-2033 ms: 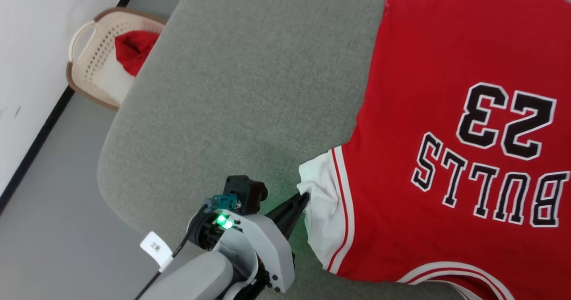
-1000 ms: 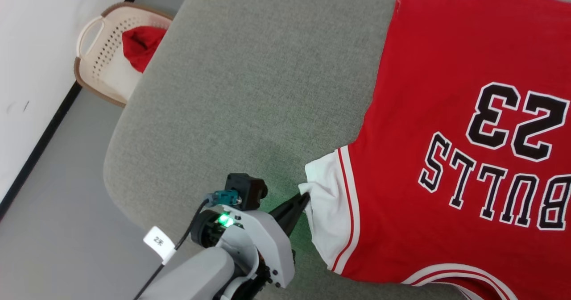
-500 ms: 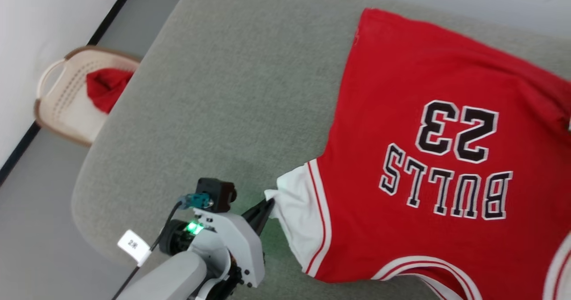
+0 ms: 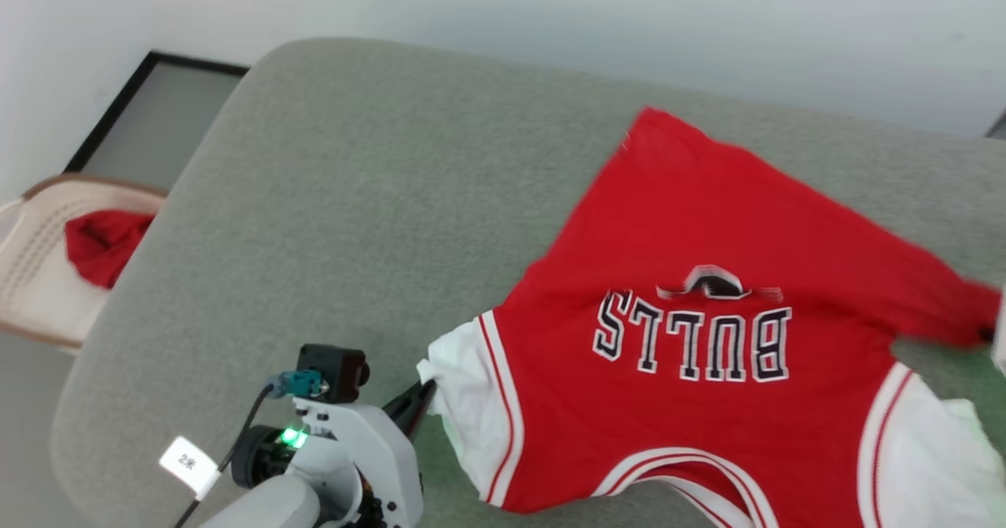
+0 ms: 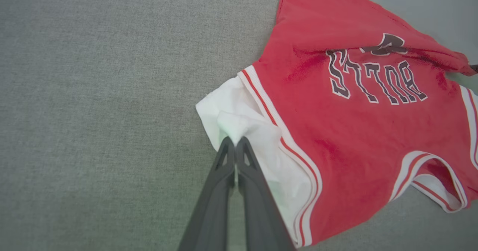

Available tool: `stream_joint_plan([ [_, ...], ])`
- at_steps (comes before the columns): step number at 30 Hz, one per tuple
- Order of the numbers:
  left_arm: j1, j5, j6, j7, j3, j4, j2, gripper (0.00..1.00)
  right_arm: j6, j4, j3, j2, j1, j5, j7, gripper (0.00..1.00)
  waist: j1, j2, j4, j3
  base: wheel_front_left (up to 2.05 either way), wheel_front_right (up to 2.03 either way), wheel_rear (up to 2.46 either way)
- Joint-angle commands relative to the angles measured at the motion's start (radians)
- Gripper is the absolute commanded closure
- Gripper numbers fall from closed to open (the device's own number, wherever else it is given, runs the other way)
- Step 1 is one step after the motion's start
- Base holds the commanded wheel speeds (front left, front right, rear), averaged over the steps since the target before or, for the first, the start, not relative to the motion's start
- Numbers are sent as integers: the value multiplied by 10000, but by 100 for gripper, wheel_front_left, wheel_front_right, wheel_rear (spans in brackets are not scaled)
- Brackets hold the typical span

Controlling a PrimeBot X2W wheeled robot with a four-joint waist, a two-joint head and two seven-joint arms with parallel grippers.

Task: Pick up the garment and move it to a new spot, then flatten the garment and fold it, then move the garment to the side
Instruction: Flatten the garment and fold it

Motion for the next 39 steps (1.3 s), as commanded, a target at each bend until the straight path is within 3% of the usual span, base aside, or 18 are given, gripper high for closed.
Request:
stream_joint_plan([
  [1,150,-42,96,8,42,-107,111,100,-7,-849,-34,-193,979,536,343,100,-1,0,-427,-371,0,0,0],
  [6,261,-58,222,28,114,-356,301,100,-7,-3569,-869,-169,3365,1353,1207,100,-1,0,-648,-404,0,0,0],
  [11,280,-81,274,47,118,-533,371,100,-7,-5552,-1929,663,4993,1237,1814,100,-1,0,-796,-324,0,0,0],
  [20,201,-87,244,54,90,-546,334,100,-7,-6836,-2665,1727,5846,671,2147,100,-1,0,-865,-210,0,0,0],
  [21,205,-92,244,44,86,-539,320,100,-7,-6880,-2609,1716,5855,592,2096,78,-1,0,-868,-211,0,0,0],
  [22,209,-86,244,32,78,-529,307,100,-7,-6904,-2507,1698,5887,541,2053,64,-1,0,-867,-216,0,0,0],
  [23,209,-86,244,32,78,-529,307,100,-7,-6904,-2507,1698,5887,541,2053,64,-1,0,-867,-216,0,0,0],
  [24,220,-80,246,23,69,-519,302,100,-7,-6933,-2397,1696,5925,546,2017,51,-1,0,-866,-226,0,0,0],
  [25,236,-85,245,17,68,-512,298,100,-7,-6982,-2287,1660,5949,553,1957,0,-1,0,-867,-239,0,0,0],
  [32,316,-139,271,-69,115,-486,336,100,-7,-7685,-1314,1084,6261,835,1085,0,-1,0,-935,-311,0,0,0],
  [39,410,-139,334,-210,172,-535,403,98,-7,-8817,-699,473,6793,877,-849,0,-1,0,-1050,-360,0,0,0],
])
